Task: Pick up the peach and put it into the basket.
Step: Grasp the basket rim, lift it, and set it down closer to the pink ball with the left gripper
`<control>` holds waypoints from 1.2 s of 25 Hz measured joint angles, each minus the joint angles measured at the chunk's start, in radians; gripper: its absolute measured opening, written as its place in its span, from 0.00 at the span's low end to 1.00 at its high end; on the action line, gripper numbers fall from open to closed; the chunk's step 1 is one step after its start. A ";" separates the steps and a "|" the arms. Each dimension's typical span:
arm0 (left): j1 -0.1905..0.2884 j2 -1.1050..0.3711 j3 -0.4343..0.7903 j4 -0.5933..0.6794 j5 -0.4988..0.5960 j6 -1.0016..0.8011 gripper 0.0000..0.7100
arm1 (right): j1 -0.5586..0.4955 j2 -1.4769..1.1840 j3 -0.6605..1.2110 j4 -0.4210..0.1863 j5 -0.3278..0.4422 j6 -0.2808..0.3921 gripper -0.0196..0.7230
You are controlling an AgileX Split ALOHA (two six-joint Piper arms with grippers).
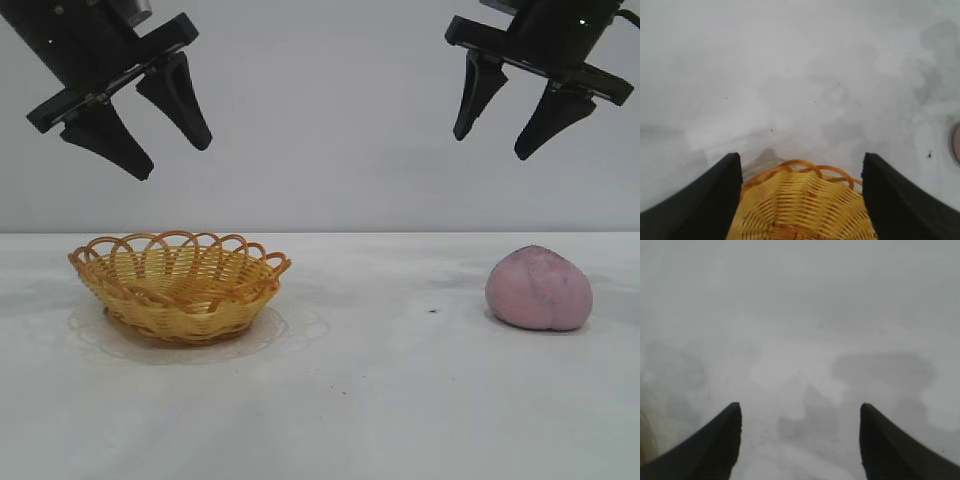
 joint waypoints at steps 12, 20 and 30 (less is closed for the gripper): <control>0.000 0.000 0.000 0.000 0.000 0.000 0.67 | 0.000 0.000 0.000 0.006 0.000 -0.019 0.59; 0.000 0.000 -0.077 0.139 0.146 0.000 0.67 | 0.000 0.000 0.000 0.006 0.004 -0.024 0.59; -0.003 0.033 -0.317 0.515 0.510 -0.004 0.67 | 0.000 0.000 0.000 0.006 0.015 -0.025 0.59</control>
